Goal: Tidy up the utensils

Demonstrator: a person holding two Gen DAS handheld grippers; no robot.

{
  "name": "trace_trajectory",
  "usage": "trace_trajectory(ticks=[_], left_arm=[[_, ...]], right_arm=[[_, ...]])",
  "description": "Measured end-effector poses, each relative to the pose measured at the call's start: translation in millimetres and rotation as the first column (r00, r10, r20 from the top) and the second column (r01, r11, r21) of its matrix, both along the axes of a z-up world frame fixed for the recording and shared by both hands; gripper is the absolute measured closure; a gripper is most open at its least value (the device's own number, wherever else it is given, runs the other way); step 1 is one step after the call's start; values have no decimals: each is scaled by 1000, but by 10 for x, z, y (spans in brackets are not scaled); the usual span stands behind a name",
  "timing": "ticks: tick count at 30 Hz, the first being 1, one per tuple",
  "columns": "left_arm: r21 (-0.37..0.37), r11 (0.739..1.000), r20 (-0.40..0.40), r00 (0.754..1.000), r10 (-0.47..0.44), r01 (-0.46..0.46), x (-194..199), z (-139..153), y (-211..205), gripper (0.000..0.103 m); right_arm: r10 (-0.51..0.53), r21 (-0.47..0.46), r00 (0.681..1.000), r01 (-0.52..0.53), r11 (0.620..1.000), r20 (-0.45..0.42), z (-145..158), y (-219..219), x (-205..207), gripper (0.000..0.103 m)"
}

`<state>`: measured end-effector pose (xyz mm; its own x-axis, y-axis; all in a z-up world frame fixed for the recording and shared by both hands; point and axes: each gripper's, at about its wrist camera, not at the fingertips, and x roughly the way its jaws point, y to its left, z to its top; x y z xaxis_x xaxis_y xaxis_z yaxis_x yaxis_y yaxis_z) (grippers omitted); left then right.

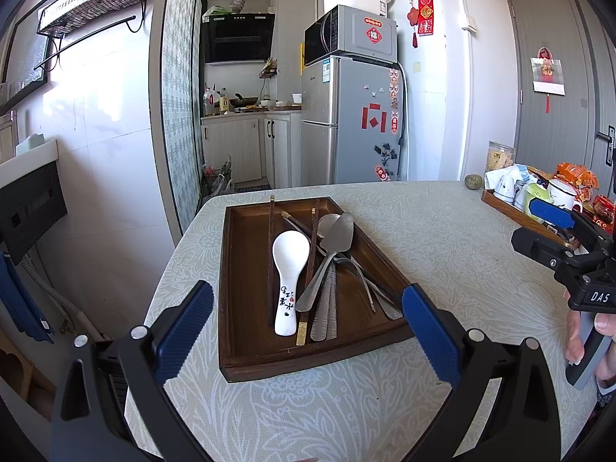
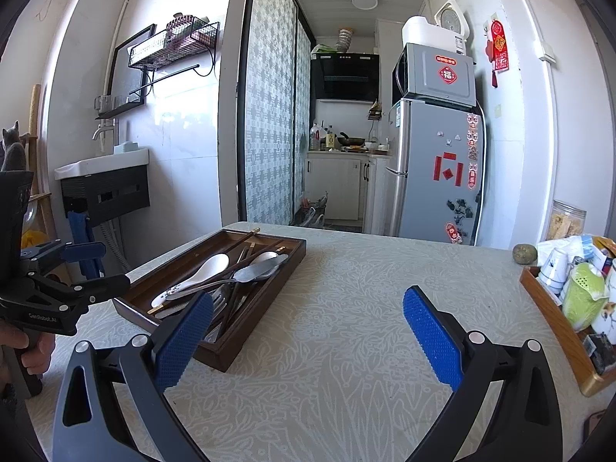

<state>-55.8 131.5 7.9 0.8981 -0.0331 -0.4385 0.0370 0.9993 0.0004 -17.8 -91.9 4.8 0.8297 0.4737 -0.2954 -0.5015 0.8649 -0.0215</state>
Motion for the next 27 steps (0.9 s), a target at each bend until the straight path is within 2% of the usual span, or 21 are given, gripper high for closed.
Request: trace_trajectory(ticks=[27], left_arm=[[-1, 1000, 2, 1000, -1, 1, -1, -1, -5, 3]], right_arm=[[18, 0, 1000, -18, 1000, 1, -6, -2, -4, 3]])
